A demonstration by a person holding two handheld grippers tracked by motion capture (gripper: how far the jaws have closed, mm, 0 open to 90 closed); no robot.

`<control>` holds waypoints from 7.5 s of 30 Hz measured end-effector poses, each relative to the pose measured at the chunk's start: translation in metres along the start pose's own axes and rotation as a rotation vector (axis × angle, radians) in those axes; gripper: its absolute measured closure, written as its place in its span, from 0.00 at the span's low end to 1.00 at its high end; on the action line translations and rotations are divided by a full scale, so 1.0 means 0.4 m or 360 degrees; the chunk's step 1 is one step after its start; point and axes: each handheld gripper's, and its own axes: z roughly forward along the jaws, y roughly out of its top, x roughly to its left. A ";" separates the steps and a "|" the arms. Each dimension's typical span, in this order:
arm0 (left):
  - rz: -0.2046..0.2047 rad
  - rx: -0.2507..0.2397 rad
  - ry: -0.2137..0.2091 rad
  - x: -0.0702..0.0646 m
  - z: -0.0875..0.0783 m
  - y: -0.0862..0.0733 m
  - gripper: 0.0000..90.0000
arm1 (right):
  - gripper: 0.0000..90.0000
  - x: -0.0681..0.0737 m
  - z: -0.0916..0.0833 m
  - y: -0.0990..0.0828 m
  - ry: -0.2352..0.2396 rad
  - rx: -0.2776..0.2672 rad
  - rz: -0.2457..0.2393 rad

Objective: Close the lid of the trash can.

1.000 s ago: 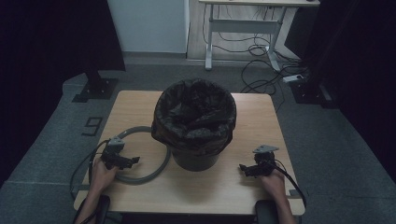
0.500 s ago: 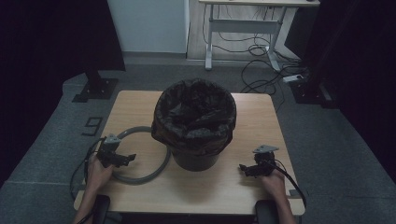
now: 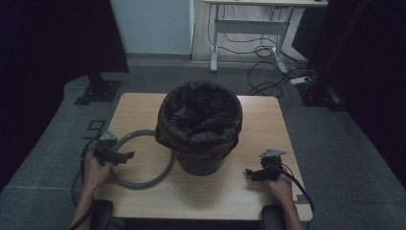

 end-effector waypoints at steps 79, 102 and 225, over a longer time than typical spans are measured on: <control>-0.0298 0.0020 0.0006 0.142 0.060 -0.048 0.88 | 0.00 0.000 0.000 0.000 0.0001 0.0002 0.0000; -0.0423 0.0039 -0.0060 0.192 -0.035 0.022 0.88 | 0.00 0.000 0.000 0.000 0.0000 0.0001 -0.0002; -0.0245 -0.0049 -0.0342 0.033 -0.251 0.582 0.88 | 0.00 0.000 0.000 0.000 0.0001 0.0001 0.0000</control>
